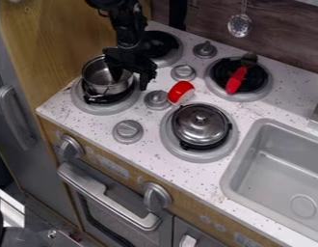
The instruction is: Move a silver bowl to the upper left burner
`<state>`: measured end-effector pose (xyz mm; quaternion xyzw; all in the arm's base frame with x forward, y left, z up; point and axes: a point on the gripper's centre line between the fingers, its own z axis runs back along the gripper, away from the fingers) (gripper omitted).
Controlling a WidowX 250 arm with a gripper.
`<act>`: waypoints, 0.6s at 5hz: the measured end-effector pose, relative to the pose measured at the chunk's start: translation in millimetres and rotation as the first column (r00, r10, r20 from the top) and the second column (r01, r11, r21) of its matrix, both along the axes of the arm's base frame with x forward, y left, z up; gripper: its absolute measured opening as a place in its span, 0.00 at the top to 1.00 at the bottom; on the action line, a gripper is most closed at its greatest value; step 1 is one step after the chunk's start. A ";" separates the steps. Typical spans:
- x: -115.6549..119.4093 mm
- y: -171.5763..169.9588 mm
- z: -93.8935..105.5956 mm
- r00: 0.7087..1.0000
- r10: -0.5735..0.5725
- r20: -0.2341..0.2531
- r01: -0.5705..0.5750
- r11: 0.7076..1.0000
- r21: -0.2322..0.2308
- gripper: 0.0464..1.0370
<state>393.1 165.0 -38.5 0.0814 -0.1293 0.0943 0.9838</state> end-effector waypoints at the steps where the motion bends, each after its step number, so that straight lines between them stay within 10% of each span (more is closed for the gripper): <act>1: -3.8 -2.7 -11.4 1.000 -0.009 -0.027 0.008 1.000 -0.008 0.04; 3: -5.3 -3.1 -13.3 1.000 0.003 -0.021 -0.003 1.000 0.004 0.04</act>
